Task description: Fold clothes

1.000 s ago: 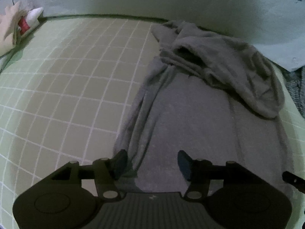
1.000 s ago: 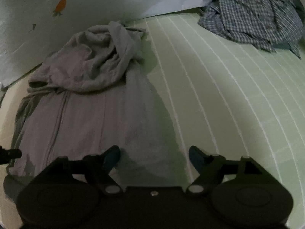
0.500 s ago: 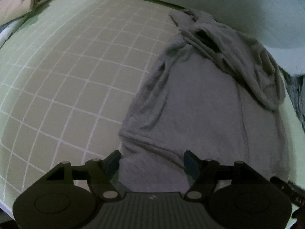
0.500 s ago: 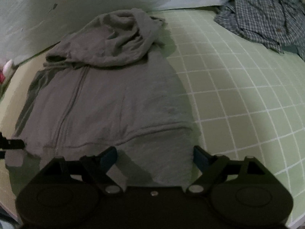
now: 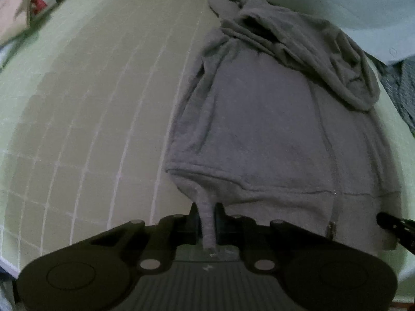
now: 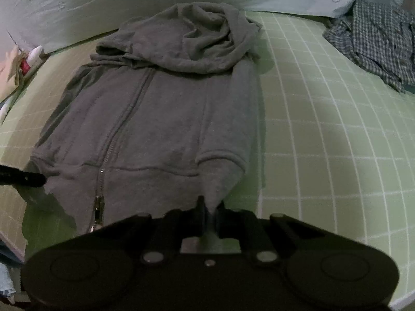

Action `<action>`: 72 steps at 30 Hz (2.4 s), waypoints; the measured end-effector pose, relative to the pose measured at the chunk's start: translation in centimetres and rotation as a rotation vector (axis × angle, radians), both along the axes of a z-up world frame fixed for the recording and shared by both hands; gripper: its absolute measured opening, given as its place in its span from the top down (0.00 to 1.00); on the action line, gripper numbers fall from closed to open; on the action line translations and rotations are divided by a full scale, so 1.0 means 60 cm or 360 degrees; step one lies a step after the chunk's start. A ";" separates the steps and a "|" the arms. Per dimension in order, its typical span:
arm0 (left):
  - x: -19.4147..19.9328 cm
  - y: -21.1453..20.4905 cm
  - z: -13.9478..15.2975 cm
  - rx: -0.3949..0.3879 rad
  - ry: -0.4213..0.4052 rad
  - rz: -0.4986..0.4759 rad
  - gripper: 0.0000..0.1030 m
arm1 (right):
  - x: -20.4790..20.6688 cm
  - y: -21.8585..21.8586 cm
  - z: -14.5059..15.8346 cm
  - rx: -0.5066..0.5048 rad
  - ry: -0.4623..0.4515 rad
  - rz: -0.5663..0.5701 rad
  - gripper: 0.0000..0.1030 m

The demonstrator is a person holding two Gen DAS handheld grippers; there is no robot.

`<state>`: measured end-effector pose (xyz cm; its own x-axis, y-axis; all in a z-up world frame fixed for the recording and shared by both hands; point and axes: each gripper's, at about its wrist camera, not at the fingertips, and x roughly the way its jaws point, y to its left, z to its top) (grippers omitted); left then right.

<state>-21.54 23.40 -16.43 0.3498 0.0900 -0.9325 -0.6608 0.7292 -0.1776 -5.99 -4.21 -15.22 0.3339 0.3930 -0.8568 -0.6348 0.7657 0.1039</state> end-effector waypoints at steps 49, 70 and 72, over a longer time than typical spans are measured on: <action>0.289 0.193 0.025 0.0297 0.0088 -0.0135 0.03 | 0.335 0.140 0.061 0.0292 -0.0062 -0.0418 0.12; 0.162 0.116 0.003 -0.0046 0.0022 -0.0181 0.46 | 0.262 0.025 0.004 0.0414 0.0295 -0.0354 0.59; 0.144 0.099 0.005 -0.0037 0.0055 -0.0211 0.46 | 0.236 -0.002 0.003 0.0415 0.0327 -0.0372 0.59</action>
